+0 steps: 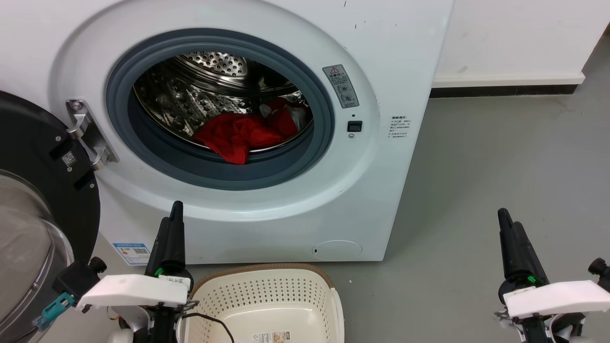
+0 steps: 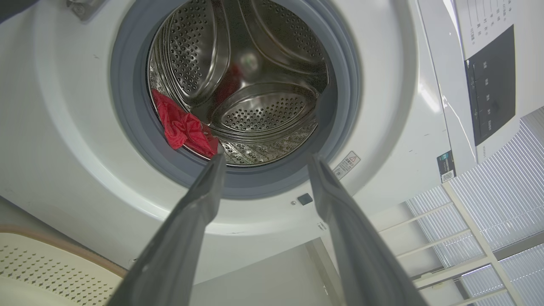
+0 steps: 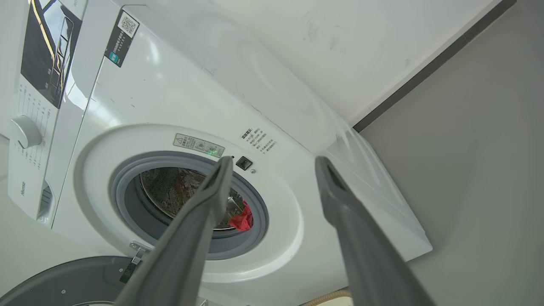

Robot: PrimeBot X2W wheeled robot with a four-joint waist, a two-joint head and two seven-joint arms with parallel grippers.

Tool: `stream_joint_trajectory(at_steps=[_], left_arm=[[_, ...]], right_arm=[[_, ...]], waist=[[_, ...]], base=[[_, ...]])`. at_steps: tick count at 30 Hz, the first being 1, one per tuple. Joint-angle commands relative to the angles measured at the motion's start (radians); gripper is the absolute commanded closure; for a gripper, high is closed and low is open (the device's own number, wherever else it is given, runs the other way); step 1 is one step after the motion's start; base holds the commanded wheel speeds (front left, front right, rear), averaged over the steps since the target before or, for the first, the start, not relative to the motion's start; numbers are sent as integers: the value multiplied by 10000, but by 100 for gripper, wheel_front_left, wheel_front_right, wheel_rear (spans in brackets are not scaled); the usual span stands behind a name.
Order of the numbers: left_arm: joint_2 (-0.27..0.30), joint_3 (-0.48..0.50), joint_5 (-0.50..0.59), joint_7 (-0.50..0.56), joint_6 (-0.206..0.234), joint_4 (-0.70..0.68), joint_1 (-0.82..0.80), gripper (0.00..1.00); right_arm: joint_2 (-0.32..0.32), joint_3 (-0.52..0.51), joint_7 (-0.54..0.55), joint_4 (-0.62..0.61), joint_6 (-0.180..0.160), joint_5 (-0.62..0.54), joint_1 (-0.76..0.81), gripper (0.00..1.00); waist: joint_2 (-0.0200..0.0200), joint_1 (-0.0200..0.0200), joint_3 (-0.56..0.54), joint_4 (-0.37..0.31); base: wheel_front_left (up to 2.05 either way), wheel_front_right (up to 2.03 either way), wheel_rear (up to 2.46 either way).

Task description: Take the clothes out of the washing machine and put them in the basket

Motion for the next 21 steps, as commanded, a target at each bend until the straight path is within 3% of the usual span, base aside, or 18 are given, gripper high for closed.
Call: stream_joint_trajectory(at_steps=[1, 21], left_arm=[[22, -51, 344, -106, -3, -174, -318, 0], [23, -442, 3881, -712, 192, -2, -291, 0]], right_arm=[[0, 40, -97, -242, 1, -394, -30, 0], [4, -2, -608, -336, 1, -3844, 314, 0]], waist=[[0, 0, -2, 1], [0, 0, -32, 31]], base=[[0, 0, 0], [0, 0, 0]])
